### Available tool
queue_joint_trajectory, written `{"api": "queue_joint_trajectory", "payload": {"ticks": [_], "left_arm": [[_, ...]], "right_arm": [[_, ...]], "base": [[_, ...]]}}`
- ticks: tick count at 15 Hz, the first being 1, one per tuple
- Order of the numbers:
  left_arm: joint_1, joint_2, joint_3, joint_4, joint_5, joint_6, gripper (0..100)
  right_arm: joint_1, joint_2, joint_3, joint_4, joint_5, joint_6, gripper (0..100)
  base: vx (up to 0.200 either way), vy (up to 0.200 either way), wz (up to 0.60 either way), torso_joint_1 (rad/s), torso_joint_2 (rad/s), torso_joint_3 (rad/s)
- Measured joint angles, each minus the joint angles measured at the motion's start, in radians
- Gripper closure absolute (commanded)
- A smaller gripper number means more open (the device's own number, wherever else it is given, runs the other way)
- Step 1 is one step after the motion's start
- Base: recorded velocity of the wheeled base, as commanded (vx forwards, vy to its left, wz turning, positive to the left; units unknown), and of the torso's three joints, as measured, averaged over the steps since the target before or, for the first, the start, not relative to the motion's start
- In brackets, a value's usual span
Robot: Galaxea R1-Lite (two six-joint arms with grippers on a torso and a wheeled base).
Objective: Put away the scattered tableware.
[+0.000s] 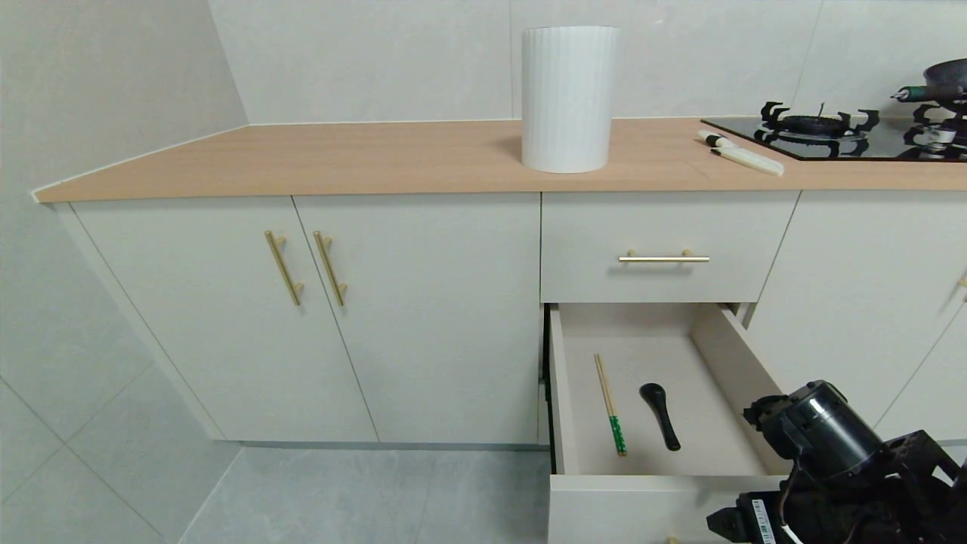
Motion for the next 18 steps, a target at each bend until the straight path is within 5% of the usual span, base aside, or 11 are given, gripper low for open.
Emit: {"api": "queue_joint_trajectory", "payload": {"ticks": [6,18], "left_arm": [[0.000,0.000,0.000,0.000,0.000,0.000,0],[0.000,0.000,0.000,0.000,0.000,0.000,0]], "right_arm": [[-0.021,0.050,-0.069,-0.007,0.001,-0.005,0],[-0.148,0.287,-0.421,-0.014,0.010,-0.173,0]], "base": [[0.000,0.000,0.00,0.000,0.00,0.000],[0.000,0.000,0.00,0.000,0.00,0.000]]}}
